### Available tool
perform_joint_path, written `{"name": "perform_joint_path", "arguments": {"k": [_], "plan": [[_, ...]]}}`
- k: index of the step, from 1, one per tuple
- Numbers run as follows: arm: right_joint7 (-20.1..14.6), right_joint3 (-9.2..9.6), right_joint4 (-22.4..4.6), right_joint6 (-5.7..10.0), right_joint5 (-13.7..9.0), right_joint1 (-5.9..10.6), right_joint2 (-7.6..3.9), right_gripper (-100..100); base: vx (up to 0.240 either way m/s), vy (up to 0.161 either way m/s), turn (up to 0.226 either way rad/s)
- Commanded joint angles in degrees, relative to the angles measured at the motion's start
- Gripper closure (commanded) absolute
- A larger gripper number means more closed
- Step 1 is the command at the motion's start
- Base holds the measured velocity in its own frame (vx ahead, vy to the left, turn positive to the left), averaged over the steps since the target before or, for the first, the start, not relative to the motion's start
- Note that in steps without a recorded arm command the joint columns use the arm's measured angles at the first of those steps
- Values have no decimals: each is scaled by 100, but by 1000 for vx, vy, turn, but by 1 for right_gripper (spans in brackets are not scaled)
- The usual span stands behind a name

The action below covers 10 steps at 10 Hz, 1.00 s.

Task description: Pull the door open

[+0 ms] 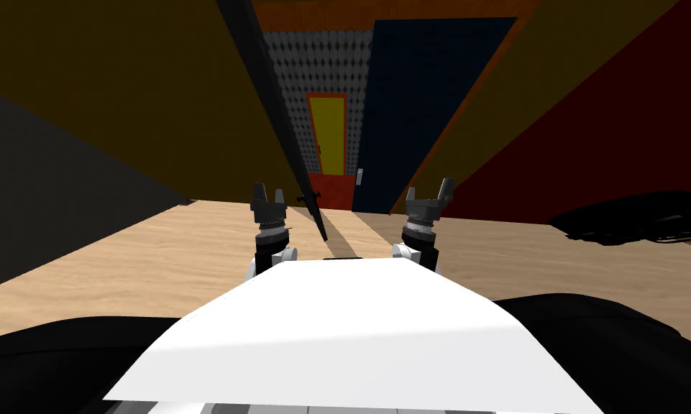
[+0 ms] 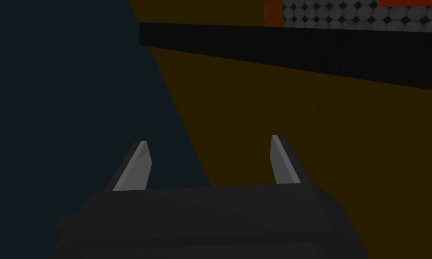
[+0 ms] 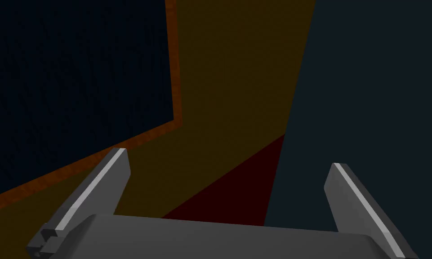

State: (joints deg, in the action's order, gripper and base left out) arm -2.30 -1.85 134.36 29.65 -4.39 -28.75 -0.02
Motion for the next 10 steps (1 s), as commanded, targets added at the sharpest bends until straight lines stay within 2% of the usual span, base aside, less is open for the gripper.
{"name": "perform_joint_path", "arguments": {"k": [1,2,3,5,10], "plan": [[27,-12,-166,8,-76,69,-57,-100,-73,82,27],[61,-28,-383,19,-176,159,-128,-100,68,-12,164],[61,-28,-383,19,-176,159,-128,-100,89,-39,78],[103,-48,-646,31,-297,269,-214,-100,71,-31,67],[255,-118,-1538,78,-733,664,-517,-100,72,-2,127]]}}
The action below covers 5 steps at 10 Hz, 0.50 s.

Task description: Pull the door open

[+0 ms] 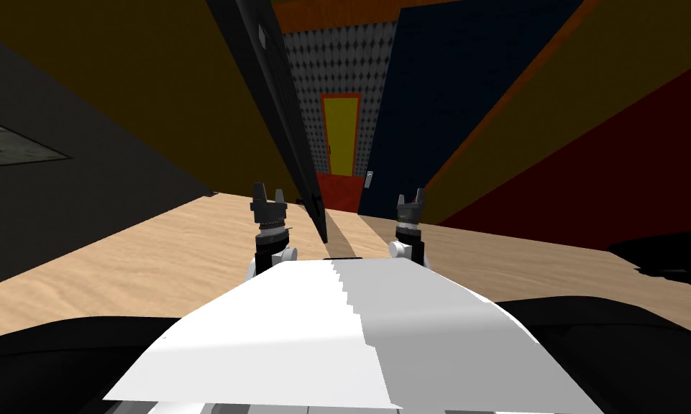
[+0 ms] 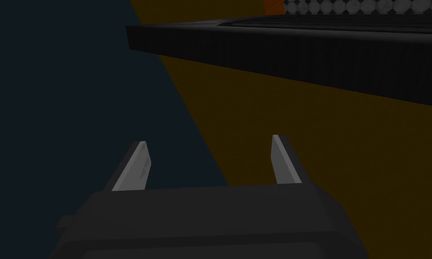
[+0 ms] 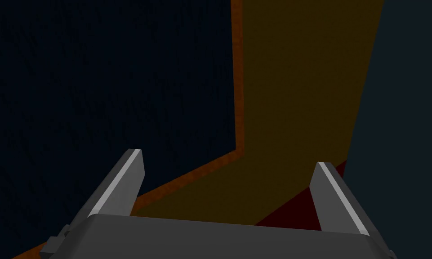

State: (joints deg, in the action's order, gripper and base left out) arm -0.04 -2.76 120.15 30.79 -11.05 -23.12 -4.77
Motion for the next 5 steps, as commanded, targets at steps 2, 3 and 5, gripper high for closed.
{"name": "perform_joint_path", "arguments": {"k": [2,3,5], "plan": [[65,-43,-386,-26,-168,192,-111,-100,52,-9,50],[65,-43,-397,-26,-168,192,-111,-100,36,-11,59],[144,-79,-810,-2,-396,398,-266,-100,61,-11,145]]}}
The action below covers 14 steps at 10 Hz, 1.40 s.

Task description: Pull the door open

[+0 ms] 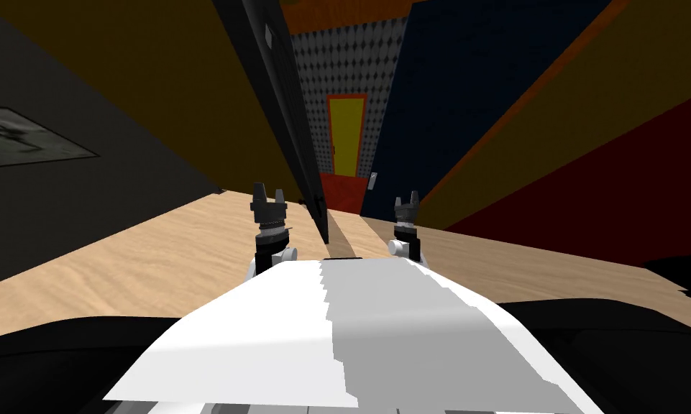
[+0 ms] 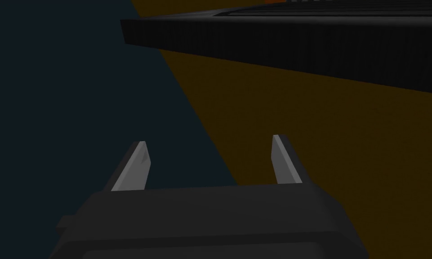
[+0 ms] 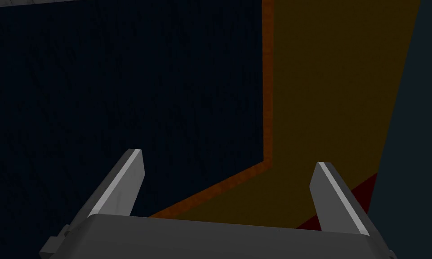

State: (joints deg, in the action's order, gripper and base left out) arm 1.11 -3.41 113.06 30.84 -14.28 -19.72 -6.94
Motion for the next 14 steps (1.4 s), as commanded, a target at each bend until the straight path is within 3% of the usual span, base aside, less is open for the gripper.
{"name": "perform_joint_path", "arguments": {"k": [1,3,4,5,8,9,10,11,12,13,14], "plan": [[29,-15,-184,-7,-72,58,-48,-100,57,-10,54],[113,-54,-565,19,-312,276,-210,-100,55,-9,141],[113,-54,-706,19,-312,276,-210,-100,53,-24,63],[156,-74,-887,32,-438,389,-294,-100,73,-18,94],[200,-94,-1254,45,-564,503,-378,-100,47,-9,85],[246,-115,-1421,59,-696,623,-467,-100,45,-9,123],[246,-115,-1543,59,-696,623,-467,-100,40,-12,72],[293,-137,-1734,74,-830,744,-556,-100,53,-16,105],[293,-137,-1834,74,-830,744,-556,-100,49,-13,65],[339,-158,-2048,88,-963,865,-646,-100,51,-20,99],[339,-158,-2125,88,-963,865,-646,-100,44,-16,85]]}}
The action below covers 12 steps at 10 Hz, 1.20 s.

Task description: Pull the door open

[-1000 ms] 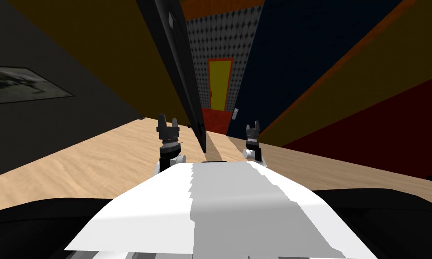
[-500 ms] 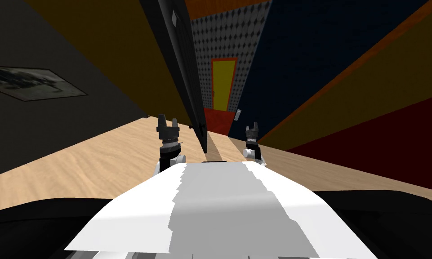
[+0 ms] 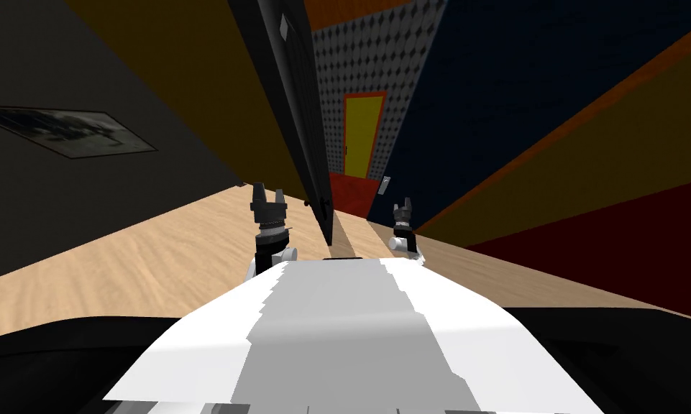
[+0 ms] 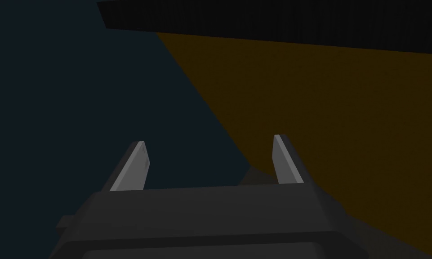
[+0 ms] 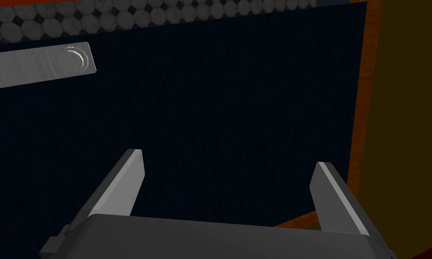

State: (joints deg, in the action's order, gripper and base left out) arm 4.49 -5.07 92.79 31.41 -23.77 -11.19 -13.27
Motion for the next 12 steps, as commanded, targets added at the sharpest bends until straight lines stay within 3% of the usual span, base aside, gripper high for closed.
{"name": "perform_joint_path", "arguments": {"k": [1,4,6,7,8,9,12], "plan": [[49,-14,-286,46,-151,136,-104,-100,53,-13,147],[96,-36,-695,60,-288,260,-195,-100,45,-14,87],[192,-80,-1157,89,-563,509,-378,-100,59,-22,158],[192,-80,-1294,89,-563,509,-378,-100,58,-35,76],[240,-102,-1473,104,-701,634,-469,-100,62,-21,121],[240,-102,-1594,104,-701,634,-469,-100,45,-13,72],[335,-146,-2118,133,-974,882,-650,-100,42,-23,107]]}}
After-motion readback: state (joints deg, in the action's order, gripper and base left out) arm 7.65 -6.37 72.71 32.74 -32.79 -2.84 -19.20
